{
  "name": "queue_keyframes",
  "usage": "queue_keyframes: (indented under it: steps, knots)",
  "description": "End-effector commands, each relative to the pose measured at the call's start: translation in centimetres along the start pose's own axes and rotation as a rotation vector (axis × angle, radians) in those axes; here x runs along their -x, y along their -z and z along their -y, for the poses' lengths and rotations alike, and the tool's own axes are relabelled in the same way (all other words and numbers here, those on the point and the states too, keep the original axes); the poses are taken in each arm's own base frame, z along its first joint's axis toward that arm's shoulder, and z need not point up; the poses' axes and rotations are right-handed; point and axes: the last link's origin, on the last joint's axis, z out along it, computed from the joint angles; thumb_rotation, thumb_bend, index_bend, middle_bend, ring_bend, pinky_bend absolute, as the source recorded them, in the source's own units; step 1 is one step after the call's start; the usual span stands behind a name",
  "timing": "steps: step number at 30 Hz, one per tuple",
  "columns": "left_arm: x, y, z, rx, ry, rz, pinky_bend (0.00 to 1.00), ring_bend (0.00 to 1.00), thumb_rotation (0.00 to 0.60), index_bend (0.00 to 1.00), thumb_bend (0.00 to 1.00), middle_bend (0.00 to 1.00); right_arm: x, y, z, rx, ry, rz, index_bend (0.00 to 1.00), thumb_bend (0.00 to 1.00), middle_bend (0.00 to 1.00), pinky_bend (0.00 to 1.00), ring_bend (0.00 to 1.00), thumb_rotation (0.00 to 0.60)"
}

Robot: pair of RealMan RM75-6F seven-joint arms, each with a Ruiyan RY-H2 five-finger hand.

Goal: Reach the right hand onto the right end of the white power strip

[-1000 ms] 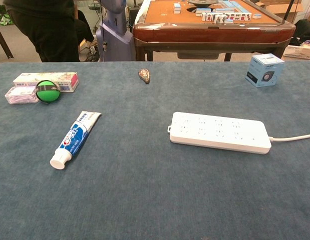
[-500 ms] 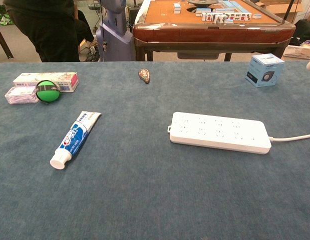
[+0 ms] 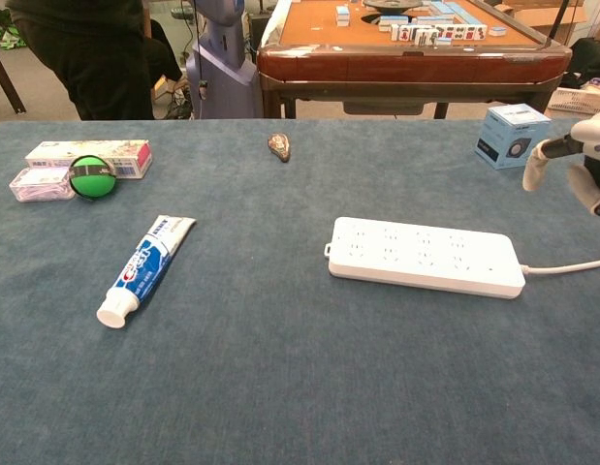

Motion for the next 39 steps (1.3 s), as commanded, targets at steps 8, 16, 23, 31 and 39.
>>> queue_keyframes:
  steps: [8,16,23,31,39]
  knots:
    - [0.1,-0.1,0.1,-0.005,0.006,0.007,0.61,0.4,0.6,0.42,0.44,0.44,1.6,-1.2,0.6,-0.008,-0.021,0.052,0.36,0.84,1.0,1.0,1.0,0.6]
    - [0.1,-0.2,0.2,-0.007,0.011,0.011,0.61,0.4,0.6,0.43,0.44,0.44,2.3,-1.8,1.0,-0.016,-0.032,0.081,0.37,0.84,1.0,1.0,1.0,0.6]
    - [0.0,-0.3,0.3,-0.007,0.018,0.006,0.61,0.4,0.6,0.43,0.44,0.44,3.0,-2.3,1.5,-0.026,-0.027,0.109,0.38,0.84,1.0,1.0,1.0,0.6]
    - [0.1,-0.3,0.5,-0.009,0.021,0.007,0.61,0.4,0.6,0.44,0.44,0.44,3.6,-2.9,2.1,-0.037,-0.02,0.133,0.38,0.84,1.0,1.0,1.0,0.6]
    - [0.1,-0.4,0.7,-0.011,0.028,0.007,0.61,0.4,0.6,0.45,0.44,0.44,4.1,-3.4,2.8,-0.052,-0.015,0.149,0.38,0.84,1.0,1.0,1.0,0.6]
